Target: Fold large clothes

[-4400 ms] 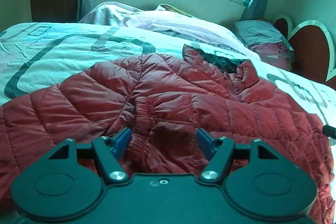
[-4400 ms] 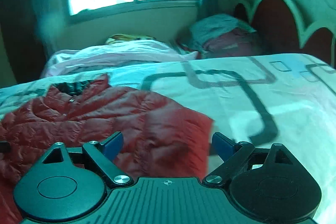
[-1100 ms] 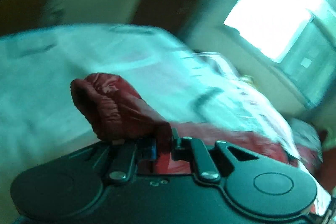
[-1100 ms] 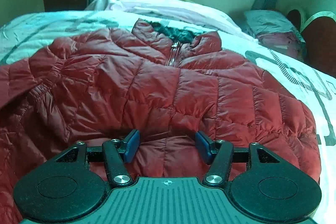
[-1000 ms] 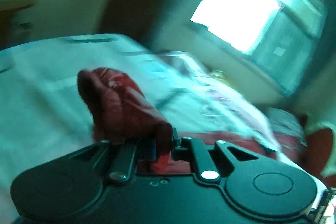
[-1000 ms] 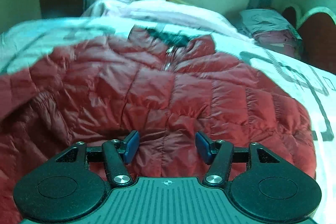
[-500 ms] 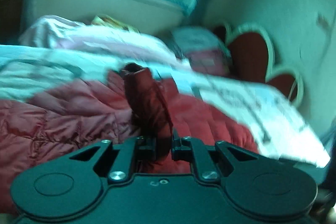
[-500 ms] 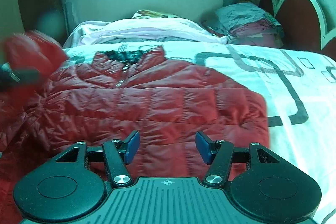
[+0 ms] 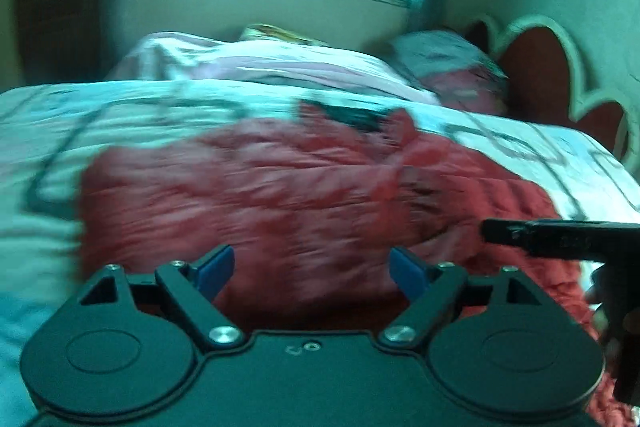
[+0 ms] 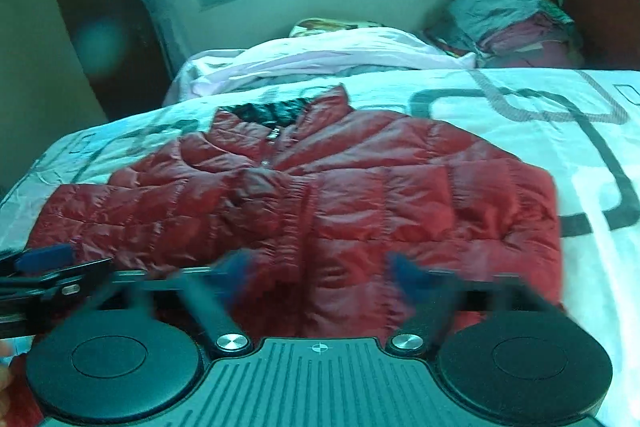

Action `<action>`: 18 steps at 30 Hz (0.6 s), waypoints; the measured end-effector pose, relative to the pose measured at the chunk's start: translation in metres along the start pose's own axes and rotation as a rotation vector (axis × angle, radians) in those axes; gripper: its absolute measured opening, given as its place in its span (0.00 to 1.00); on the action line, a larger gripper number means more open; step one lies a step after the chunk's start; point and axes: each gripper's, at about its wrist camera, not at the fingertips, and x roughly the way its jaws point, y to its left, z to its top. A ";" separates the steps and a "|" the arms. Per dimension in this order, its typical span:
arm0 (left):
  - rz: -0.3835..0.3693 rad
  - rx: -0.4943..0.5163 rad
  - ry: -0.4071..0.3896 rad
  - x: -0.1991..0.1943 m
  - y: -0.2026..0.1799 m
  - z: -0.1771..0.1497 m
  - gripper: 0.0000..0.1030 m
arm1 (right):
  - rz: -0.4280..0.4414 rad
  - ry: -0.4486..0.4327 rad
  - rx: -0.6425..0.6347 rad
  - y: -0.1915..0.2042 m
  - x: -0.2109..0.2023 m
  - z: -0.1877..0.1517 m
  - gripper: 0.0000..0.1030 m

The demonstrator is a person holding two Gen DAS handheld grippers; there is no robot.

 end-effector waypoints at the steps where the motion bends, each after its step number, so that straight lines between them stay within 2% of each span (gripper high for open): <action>1: 0.034 -0.013 -0.008 -0.008 0.011 -0.002 0.81 | -0.002 0.006 -0.023 0.005 0.005 0.000 0.95; 4: 0.130 -0.032 -0.026 -0.023 0.036 -0.011 0.81 | 0.018 0.034 -0.063 0.018 0.024 0.001 0.95; 6: 0.174 -0.032 -0.001 -0.023 0.049 -0.015 0.80 | 0.021 0.058 -0.079 0.023 0.036 -0.001 0.94; 8: 0.194 -0.056 0.033 -0.023 0.059 -0.020 0.78 | 0.038 0.087 -0.072 0.026 0.043 -0.004 0.74; 10: 0.203 -0.083 0.032 -0.020 0.065 -0.024 0.78 | 0.044 0.093 -0.066 0.026 0.048 -0.005 0.69; 12: 0.211 -0.051 0.031 -0.010 0.063 -0.022 0.77 | 0.045 0.092 -0.067 0.028 0.049 -0.005 0.49; 13: 0.220 -0.023 0.025 -0.003 0.060 -0.021 0.74 | 0.056 0.091 -0.058 0.027 0.048 -0.004 0.30; 14: 0.231 0.004 0.023 0.004 0.057 -0.018 0.73 | 0.075 0.090 -0.040 0.026 0.046 -0.003 0.22; 16: 0.249 0.039 0.014 0.016 0.051 -0.014 0.68 | 0.068 0.053 -0.039 0.025 0.036 0.003 0.20; 18: 0.271 0.054 -0.003 0.021 0.050 -0.013 0.65 | 0.025 -0.012 -0.060 0.021 0.018 0.008 0.19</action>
